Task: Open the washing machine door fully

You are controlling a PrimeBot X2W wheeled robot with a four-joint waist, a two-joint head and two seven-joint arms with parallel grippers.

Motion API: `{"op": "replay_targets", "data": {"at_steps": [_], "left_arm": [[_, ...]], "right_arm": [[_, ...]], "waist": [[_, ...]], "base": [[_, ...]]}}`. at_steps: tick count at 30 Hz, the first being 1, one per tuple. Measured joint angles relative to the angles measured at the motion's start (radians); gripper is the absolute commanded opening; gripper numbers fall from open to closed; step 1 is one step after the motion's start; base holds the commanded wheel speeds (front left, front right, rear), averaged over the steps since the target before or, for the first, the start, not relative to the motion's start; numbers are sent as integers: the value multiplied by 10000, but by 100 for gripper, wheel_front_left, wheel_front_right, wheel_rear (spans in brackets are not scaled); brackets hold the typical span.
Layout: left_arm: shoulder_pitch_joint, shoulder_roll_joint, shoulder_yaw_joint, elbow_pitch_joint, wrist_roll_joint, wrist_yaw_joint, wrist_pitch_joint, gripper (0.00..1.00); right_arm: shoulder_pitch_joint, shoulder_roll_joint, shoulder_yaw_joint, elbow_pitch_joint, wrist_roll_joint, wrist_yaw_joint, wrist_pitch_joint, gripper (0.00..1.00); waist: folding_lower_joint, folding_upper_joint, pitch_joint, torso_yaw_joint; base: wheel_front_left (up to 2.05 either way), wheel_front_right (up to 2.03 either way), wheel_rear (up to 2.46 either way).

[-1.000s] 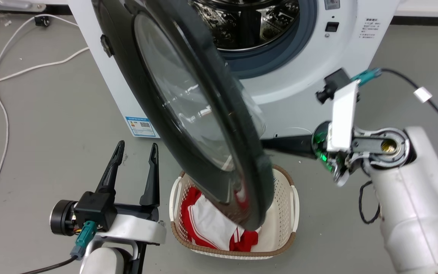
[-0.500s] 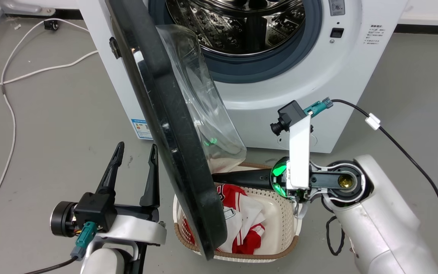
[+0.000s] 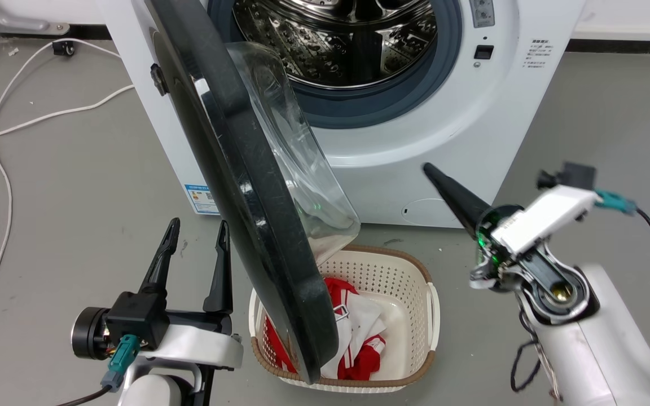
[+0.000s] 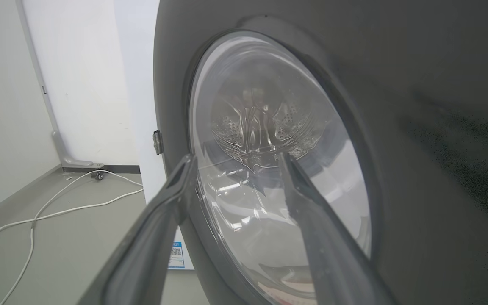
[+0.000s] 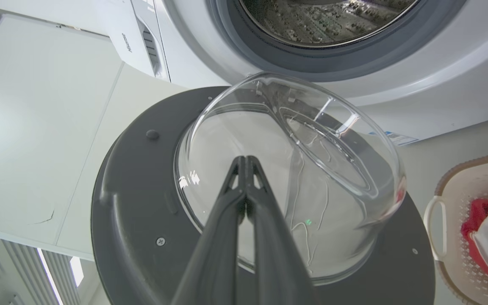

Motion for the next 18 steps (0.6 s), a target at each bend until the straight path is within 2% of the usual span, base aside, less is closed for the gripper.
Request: {"op": "replay_targets", "data": {"at_steps": [5,6,8,9,15,18], "left_arm": [[89,-2,71,17,4,8,0,100],[118,-2,84,27,29,8,0,100],[155,-2,96,52,71,8,0,100],[170,-2,107,56,73,8,0,100],[265,-2,167,50,38,10,0,100],[353,-2,249,40,77,13,0,100]], "right_arm": [[1053,-134,-610,-343,-355,0,-1218,0],[1264,-146,-769,-391,-364,0,-1469,11],[1691,-184,-1026,-558,-560,0,-1996,87],[1889,-213,-1099,-665,-757,0,-2280,100],[2745,-307,-1427,-1310,-2245,0,-3900,100],[3025,-345,-1486,-1603,-3440,0,-4635,100]], "waist": [[0,0,-107,-72],[0,0,-136,-78],[0,0,-209,-80],[0,0,-246,-85],[0,0,-406,-180],[0,0,-493,-239]], "base": [[0,0,0],[0,0,0],[0,0,0],[0,0,0],[0,0,0],[0,0,0]]}}
